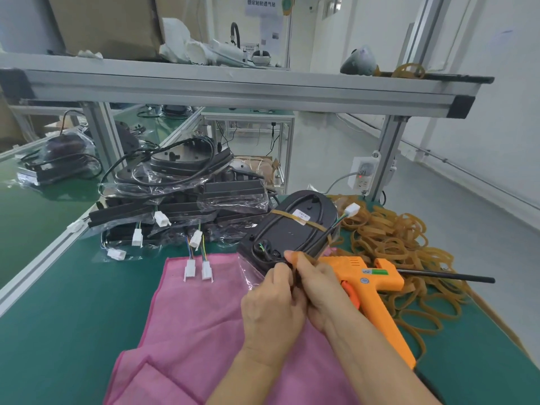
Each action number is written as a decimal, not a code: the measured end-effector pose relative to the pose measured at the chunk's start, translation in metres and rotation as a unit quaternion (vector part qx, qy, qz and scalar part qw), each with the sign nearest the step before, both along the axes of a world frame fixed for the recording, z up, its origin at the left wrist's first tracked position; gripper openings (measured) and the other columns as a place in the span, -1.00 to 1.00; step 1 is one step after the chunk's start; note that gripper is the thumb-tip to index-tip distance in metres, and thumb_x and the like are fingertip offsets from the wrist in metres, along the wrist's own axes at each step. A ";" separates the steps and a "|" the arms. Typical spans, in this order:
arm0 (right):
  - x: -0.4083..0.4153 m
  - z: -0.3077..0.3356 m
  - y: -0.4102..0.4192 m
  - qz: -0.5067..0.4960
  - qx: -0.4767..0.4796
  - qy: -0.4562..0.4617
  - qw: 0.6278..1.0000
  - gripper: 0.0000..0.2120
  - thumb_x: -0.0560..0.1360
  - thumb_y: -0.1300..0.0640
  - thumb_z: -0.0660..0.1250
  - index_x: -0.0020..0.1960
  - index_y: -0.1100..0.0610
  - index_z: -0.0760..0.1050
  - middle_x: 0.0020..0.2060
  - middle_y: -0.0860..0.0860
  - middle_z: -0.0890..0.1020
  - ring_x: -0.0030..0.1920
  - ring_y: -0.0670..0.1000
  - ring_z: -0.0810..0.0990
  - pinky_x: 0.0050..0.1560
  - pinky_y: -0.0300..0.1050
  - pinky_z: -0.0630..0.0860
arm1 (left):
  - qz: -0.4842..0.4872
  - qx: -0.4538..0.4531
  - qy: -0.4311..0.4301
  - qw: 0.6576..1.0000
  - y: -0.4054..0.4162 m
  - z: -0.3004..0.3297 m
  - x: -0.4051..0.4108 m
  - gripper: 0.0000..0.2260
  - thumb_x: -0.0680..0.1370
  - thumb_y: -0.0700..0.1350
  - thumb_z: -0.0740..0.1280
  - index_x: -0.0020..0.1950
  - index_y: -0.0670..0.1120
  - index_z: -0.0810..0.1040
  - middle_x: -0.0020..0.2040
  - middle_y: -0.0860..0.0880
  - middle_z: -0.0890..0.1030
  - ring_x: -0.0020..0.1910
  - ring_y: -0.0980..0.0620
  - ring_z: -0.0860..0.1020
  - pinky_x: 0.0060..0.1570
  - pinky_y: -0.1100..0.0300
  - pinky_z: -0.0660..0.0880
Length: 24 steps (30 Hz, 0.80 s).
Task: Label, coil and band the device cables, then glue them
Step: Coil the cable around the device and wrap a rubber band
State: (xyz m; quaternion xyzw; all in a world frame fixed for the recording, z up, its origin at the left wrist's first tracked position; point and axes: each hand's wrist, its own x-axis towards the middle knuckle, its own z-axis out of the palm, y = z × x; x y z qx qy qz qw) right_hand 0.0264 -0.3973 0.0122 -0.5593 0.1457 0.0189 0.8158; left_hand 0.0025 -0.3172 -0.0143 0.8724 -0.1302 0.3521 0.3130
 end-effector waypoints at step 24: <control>0.004 -0.012 -0.024 0.059 -0.122 -0.018 0.991 -0.85 0.35 0.19 0.34 -0.36 0.14 0.64 -0.33 0.14 0.62 -0.32 0.09 0.59 -0.30 -0.12 0.51 | -0.038 -0.035 0.218 0.975 0.079 0.015 0.033 -0.61 0.27 -0.21 0.17 -0.06 -0.08 0.71 -0.05 0.04 0.66 -0.03 -0.06 0.60 -0.06 0.06 0.50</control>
